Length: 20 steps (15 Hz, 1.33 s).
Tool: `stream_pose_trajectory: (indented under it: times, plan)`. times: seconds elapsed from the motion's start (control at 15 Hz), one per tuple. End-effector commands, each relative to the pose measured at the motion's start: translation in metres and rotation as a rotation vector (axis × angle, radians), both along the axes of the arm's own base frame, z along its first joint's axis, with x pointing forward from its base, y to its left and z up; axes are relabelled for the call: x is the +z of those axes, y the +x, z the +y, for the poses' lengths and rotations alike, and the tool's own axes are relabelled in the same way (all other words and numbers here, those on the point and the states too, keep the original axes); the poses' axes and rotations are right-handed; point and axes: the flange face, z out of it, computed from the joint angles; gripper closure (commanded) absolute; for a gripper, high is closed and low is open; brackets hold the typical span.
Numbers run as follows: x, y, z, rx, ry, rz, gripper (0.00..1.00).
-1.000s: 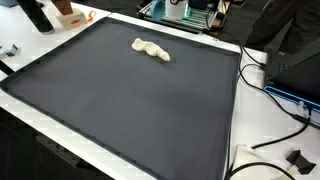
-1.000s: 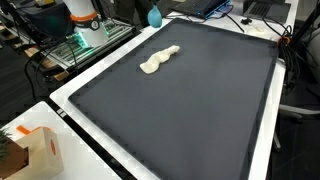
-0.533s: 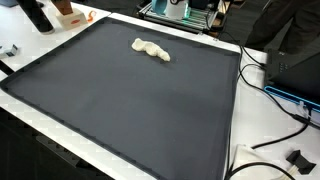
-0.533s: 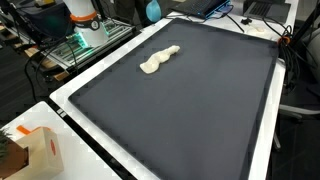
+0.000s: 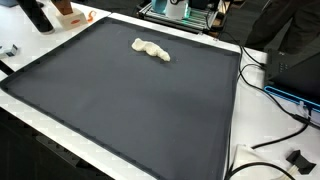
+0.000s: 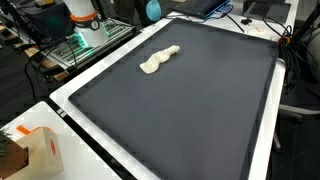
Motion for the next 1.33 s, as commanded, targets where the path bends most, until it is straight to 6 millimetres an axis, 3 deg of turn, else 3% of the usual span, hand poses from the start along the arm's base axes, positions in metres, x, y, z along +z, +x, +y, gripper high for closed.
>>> stream_pose_trajectory:
  times: [0.0, 0.53, 0.93, 1.27]
  plan:
    - [-0.003, 0.009, 0.005, -0.096, -0.145, -0.072, 0.75]
    - [-0.041, 0.023, 0.008, -0.313, -0.527, -0.126, 0.75]
    - [-0.077, 0.034, -0.01, -0.479, -0.811, -0.027, 0.75]
    - [-0.105, 0.041, -0.011, -0.507, -0.953, 0.093, 0.75]
